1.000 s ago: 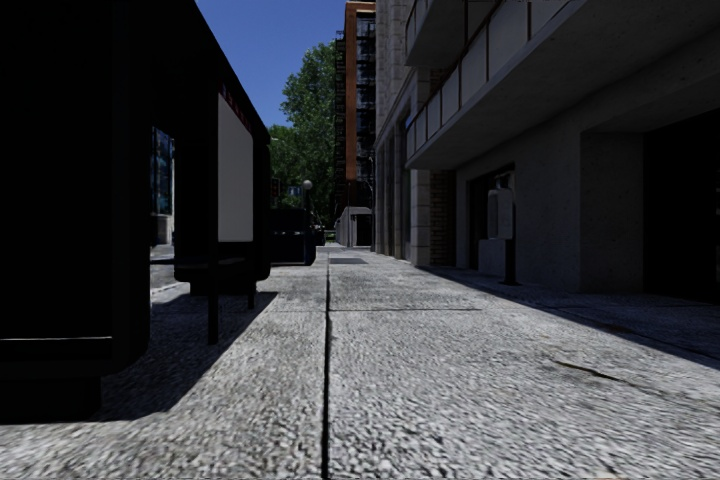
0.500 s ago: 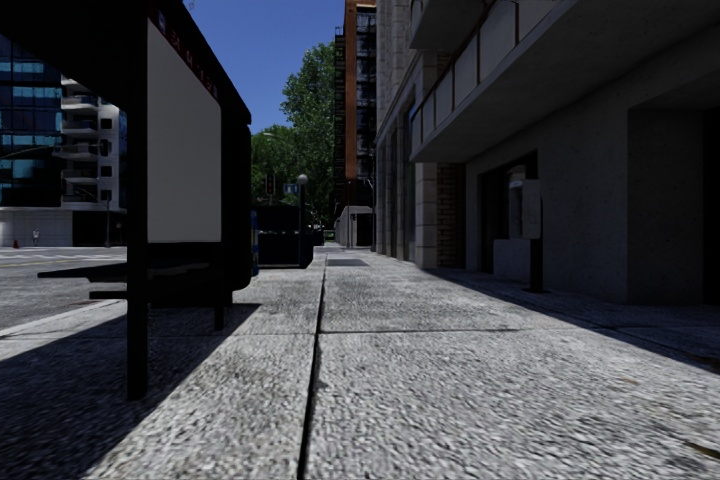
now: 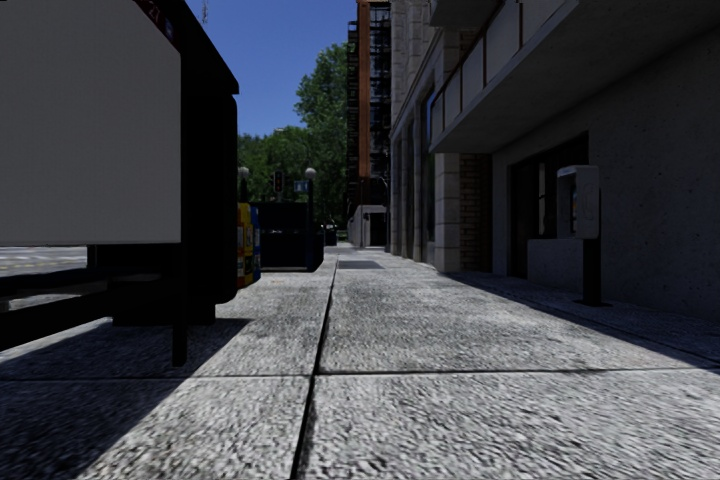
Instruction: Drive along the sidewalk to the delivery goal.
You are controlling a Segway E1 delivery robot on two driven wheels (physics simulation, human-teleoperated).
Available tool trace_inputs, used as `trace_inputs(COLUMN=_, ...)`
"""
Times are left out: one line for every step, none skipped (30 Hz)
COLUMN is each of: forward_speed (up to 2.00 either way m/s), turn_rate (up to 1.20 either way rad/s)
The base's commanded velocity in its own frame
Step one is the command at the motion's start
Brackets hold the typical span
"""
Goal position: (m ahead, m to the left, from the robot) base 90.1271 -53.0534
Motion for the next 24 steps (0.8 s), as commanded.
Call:
trace_inputs(forward_speed=2.00, turn_rate=0.27)
trace_inputs(forward_speed=2.00, turn_rate=0.27)
trace_inputs(forward_speed=2.00, turn_rate=0.27)
trace_inputs(forward_speed=2.00, turn_rate=0.27)
trace_inputs(forward_speed=2.00, turn_rate=0.24)
trace_inputs(forward_speed=2.00, turn_rate=0.12)
trace_inputs(forward_speed=2.00, turn_rate=0.00)
trace_inputs(forward_speed=2.00, turn_rate=0.00)
trace_inputs(forward_speed=2.00, turn_rate=0.00)
trace_inputs(forward_speed=2.00, turn_rate=0.00)
trace_inputs(forward_speed=2.00, turn_rate=0.00)
trace_inputs(forward_speed=2.00, turn_rate=0.00)
trace_inputs(forward_speed=2.00, turn_rate=0.00)
trace_inputs(forward_speed=2.00, turn_rate=0.00)
trace_inputs(forward_speed=2.00, turn_rate=0.00)
trace_inputs(forward_speed=2.00, turn_rate=0.00)
trace_inputs(forward_speed=2.00, turn_rate=0.00)
trace_inputs(forward_speed=2.00, turn_rate=0.00)
trace_inputs(forward_speed=2.00, turn_rate=0.00)
trace_inputs(forward_speed=2.00, turn_rate=0.00)
trace_inputs(forward_speed=2.00, turn_rate=0.00)
trace_inputs(forward_speed=2.00, turn_rate=0.00)
trace_inputs(forward_speed=2.00, turn_rate=0.00)
trace_inputs(forward_speed=2.00, turn_rate=0.00)
